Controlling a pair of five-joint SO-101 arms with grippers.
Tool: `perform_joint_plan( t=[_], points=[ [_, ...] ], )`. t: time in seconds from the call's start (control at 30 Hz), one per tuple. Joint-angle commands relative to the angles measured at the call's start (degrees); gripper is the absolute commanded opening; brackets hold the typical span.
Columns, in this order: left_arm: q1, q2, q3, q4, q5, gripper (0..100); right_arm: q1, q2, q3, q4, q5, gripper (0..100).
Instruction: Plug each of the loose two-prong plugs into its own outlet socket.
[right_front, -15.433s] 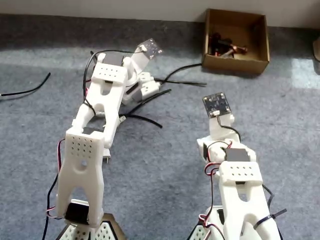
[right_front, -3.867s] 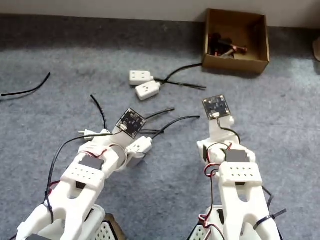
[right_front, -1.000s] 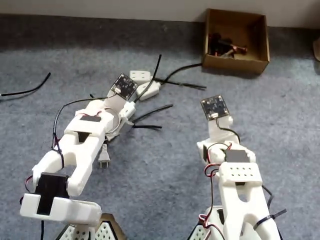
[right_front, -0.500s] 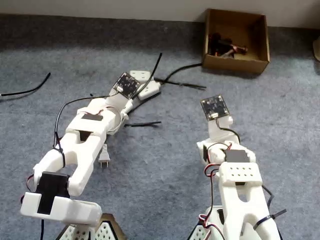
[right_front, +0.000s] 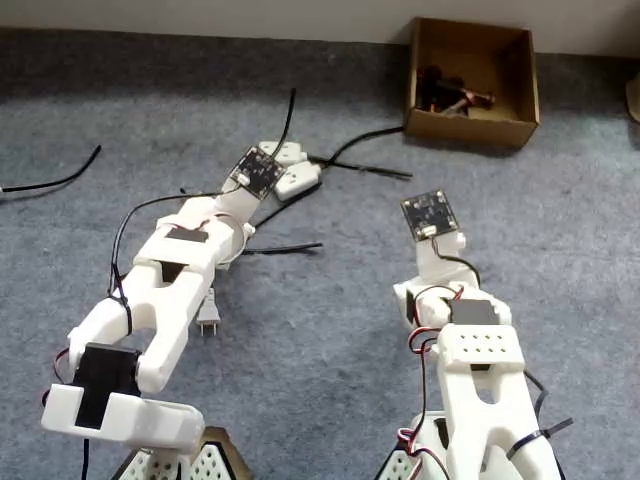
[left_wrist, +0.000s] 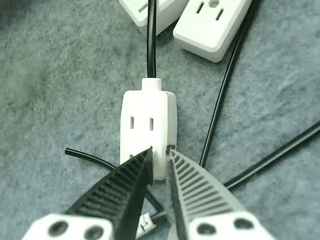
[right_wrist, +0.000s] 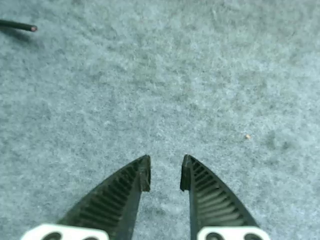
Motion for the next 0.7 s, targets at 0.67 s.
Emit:
perform_joint_plan(
  t=[0.67],
  points=[
    [-3.38,-0.84,-7.08,0.44,3.69,28,0.57,-1.45,-0.22,-1.1,0.79,10.9]
  ],
)
